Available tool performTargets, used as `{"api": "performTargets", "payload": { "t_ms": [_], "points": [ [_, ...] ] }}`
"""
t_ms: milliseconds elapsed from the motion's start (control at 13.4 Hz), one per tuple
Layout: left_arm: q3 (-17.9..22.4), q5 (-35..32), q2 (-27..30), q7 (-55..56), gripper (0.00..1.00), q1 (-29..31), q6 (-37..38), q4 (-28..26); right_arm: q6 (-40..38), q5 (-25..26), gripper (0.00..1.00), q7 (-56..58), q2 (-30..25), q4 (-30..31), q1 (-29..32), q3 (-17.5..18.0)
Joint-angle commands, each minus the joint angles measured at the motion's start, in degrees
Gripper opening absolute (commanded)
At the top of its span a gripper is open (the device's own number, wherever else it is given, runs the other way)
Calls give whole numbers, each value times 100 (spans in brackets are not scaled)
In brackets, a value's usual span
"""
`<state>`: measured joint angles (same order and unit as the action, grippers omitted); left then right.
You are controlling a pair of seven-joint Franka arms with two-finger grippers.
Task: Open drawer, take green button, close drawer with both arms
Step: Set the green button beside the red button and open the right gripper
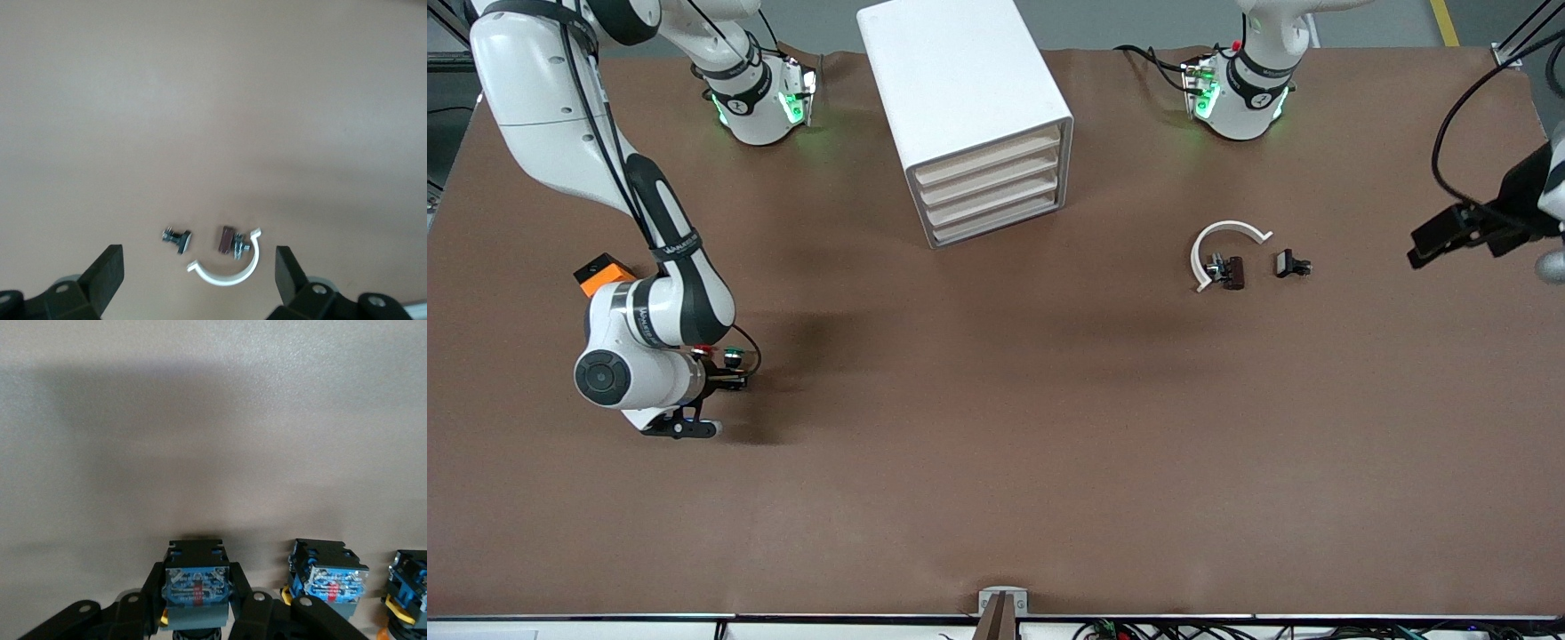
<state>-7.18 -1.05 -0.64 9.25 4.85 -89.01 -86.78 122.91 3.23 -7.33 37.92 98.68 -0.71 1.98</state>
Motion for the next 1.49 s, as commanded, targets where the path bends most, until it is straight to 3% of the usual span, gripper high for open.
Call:
{"api": "performTargets", "payload": {
  "t_ms": [0, 149, 299, 672, 1419],
  "points": [
    [76, -71, 546, -151, 100, -133, 50, -531, 23, 73, 56, -120, -65, 72, 97, 101],
    [76, -71, 801, -160, 100, -186, 50, -769, -21, 73, 100, -128, -74, 72, 89, 101],
    [103, -71, 1012, -160, 100, -195, 41, -997, -318, 73, 100, -137, -153, 81, 28, 101],
    [112, -62, 1031, -494, 100, -160, 41, -981, -1048, 73, 100, -146, -863, 63, -52, 145],
    [85, -27, 969, -696, 100, -168, 138, -884, -2535, 64, 100, -128, -2805, 290, -210, 154]
  ]
}}
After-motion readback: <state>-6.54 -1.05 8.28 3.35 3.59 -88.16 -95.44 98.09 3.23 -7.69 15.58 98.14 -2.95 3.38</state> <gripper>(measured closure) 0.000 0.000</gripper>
